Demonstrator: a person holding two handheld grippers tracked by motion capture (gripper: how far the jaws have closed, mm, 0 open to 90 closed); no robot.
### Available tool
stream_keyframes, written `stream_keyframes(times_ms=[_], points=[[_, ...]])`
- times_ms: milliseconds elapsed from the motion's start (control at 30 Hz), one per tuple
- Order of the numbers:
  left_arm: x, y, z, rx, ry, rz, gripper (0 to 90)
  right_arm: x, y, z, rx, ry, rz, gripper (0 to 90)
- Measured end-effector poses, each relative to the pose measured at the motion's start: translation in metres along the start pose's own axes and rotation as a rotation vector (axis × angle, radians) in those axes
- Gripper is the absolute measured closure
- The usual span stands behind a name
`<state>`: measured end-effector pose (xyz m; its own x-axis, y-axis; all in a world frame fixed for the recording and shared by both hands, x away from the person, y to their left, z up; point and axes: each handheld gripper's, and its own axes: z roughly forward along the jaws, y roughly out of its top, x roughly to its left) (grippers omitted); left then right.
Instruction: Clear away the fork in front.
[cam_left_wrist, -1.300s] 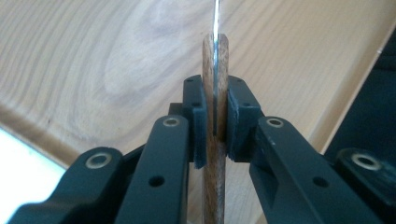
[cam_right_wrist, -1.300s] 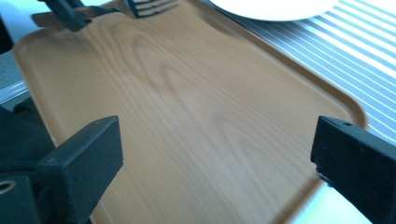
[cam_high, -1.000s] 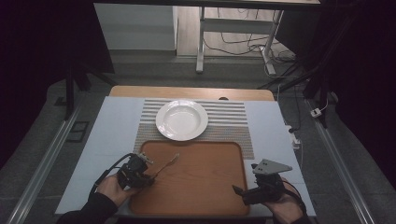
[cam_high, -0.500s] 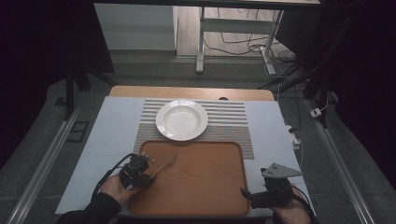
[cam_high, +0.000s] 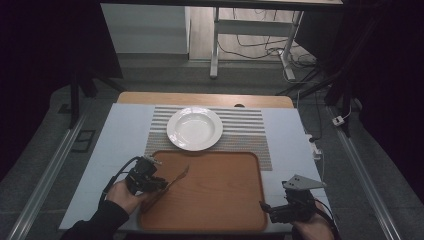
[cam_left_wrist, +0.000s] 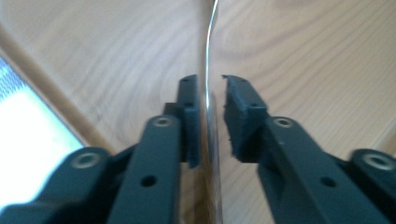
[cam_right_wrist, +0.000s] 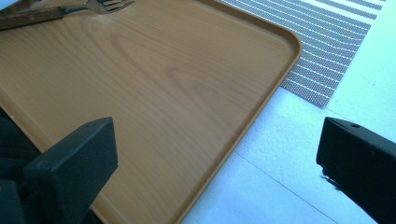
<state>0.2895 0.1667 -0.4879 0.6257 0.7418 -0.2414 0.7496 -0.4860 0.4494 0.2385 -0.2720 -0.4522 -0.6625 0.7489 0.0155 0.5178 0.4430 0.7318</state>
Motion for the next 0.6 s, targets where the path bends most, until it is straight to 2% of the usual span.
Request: stream_keyframes(times_ms=[167, 467, 600], points=[[0.003, 0.013, 0.002, -0.035, -0.033, 0.012, 88.4, 0.000, 0.000, 0.001, 0.008, 0.005, -0.007, 0.0], [0.014, 0.036, 0.016, -0.049, -0.071, 0.026, 88.6, 0.000, 0.001, 0.003, 0.028, 0.019, -0.017, 0.0], [0.015, 0.044, 0.024, -0.042, -0.071, 0.028, 88.6, 0.001, 0.001, 0.003, 0.036, 0.022, -0.025, 0.0]])
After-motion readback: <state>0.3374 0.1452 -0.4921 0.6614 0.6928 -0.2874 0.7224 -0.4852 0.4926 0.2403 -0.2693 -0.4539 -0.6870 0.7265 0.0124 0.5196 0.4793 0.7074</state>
